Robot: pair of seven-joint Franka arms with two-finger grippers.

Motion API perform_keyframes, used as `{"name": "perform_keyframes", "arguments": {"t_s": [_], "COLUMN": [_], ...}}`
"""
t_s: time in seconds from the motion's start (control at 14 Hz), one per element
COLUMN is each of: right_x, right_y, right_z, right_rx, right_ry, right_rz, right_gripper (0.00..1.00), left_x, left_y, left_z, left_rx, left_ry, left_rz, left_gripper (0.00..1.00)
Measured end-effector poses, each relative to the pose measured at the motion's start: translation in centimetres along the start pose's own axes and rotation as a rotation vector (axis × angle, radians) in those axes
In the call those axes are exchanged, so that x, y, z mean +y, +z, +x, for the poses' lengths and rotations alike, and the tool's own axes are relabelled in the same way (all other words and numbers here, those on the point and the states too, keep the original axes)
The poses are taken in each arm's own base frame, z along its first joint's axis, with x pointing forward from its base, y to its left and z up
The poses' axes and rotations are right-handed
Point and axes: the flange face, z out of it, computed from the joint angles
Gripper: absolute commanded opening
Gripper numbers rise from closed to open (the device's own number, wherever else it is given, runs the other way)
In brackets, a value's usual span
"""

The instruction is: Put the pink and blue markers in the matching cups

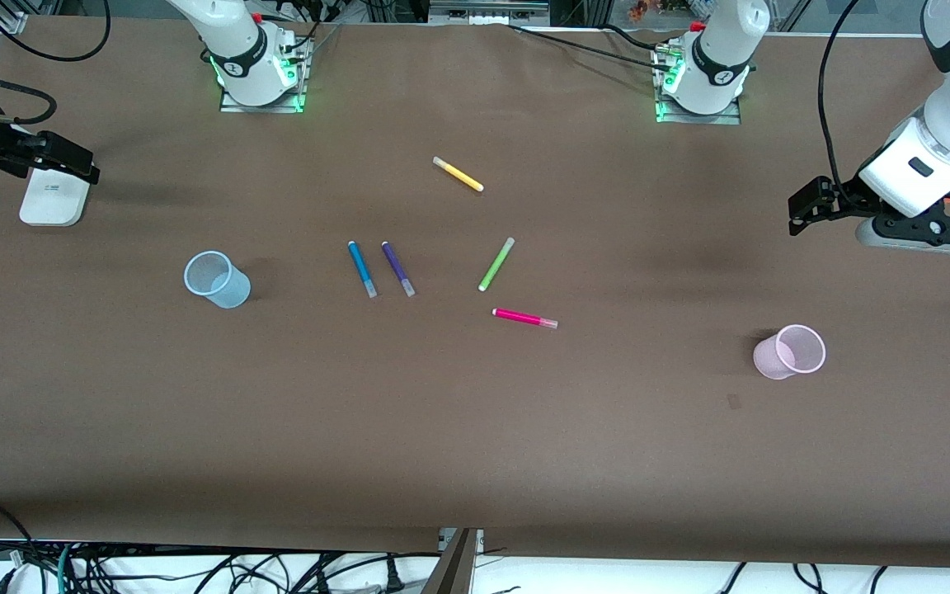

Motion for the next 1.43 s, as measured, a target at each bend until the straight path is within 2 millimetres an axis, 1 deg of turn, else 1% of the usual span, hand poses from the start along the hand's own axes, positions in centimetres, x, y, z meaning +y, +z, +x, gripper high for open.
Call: {"name": "perform_keyframes", "arguments": {"t_s": [0.5,0.57,0.64,0.71,0.79,0.93,1.07,1.14,1.29,1.43], "right_x": [0.1,0.0,-0.4,-1.1,-2.3,-5.6,-10.3,-12.7,-17.3,-21.9], "right_y": [0.1,0.5,1.4,2.8,4.7,9.7,15.1,17.6,22.0,26.4], "right_z": [0.1,0.4,0.9,1.9,3.1,5.8,8.0,8.7,9.7,10.0], "right_rx": [-0.002,-0.01,-0.028,-0.053,-0.077,-0.14,-0.172,-0.18,-0.173,-0.153], "right_ry": [0.002,0.0,-0.005,-0.014,-0.029,-0.073,-0.136,-0.168,-0.228,-0.289], "right_rz": [0.001,0.003,0.006,0.018,0.038,0.045,0.026,0.016,0.002,-0.009], "right_gripper": [1.0,1.0,1.0,1.0,1.0,1.0,1.0,1.0,1.0,1.0], "left_x": [0.2,0.3,0.4,0.7,1.3,3.9,6.9,8.0,10.2,12.9], "left_y": [0.0,0.0,0.0,0.2,0.4,0.9,1.5,2.0,3.4,5.7], "left_z": [0.0,0.0,0.0,-0.1,-0.3,-0.5,-0.5,-0.4,0.4,1.9], "left_rx": [0.001,0.001,-0.003,-0.016,-0.036,-0.06,-0.072,-0.079,-0.098,-0.127], "left_ry": [0.004,0.005,0.007,0.012,0.024,0.07,0.123,0.144,0.182,0.227], "left_rz": [0.0,0.0,0.0,0.0,0.0,0.001,0.001,0.0,-0.005,-0.019], "left_gripper": [1.0,1.0,1.0,1.0,1.0,1.0,1.0,1.0,1.0,1.0]}}
